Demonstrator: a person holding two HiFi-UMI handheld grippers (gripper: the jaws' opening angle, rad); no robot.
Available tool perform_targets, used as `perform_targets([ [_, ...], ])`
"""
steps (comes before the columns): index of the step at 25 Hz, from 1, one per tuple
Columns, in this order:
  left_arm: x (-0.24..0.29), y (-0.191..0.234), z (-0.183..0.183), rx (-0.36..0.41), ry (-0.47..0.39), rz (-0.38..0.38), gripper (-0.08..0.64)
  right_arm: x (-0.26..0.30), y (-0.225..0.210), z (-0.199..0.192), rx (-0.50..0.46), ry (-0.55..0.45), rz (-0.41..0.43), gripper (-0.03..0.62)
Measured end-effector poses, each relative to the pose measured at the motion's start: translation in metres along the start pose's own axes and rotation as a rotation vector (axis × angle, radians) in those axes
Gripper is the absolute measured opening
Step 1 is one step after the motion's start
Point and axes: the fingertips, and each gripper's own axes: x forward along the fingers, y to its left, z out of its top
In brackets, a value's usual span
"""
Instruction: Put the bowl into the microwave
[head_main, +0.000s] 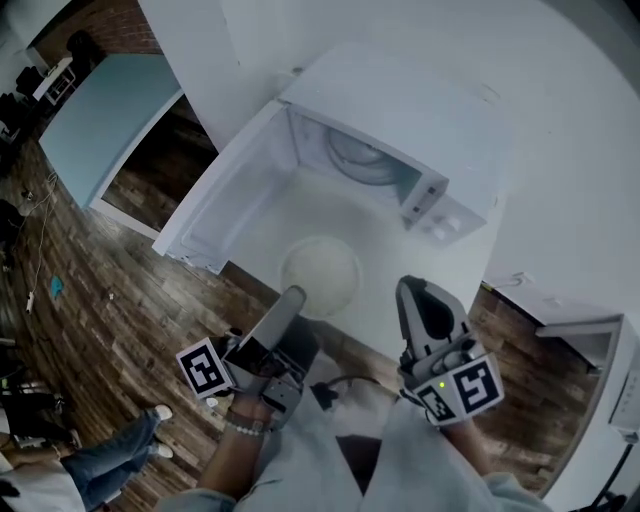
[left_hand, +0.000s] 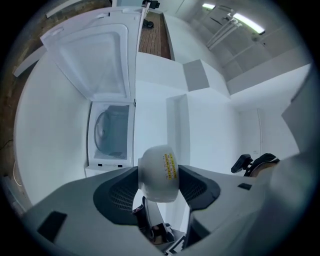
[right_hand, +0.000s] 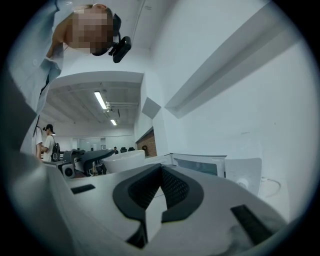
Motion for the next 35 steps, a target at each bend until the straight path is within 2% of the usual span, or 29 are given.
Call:
perform_targets([
  [6, 0.015, 0.014, 0.029, -0.031, 0.093, 0.009, 0.238, 0.023, -0.002, -0.005, 0.004, 0.0, -0.099, 0.002],
  [16, 0.036, 0.03, 0.051, -0.077, 0.209, 0.004, 0.238, 0.04, -0.006, -0.009, -0.004, 0.001, -0.226, 0.002],
  [23, 0.044, 0.041, 0.059, -0.102, 0.239, 0.014, 0.238, 0.044, -0.002, -0.018, -0.001, 0.028, -0.251, 0.002],
  [35, 0.066, 0.063, 0.068, -0.094, 0.226, 0.045, 0.238, 0.063, -0.019, -0.026, 0.002, 0.052, -0.225, 0.002],
])
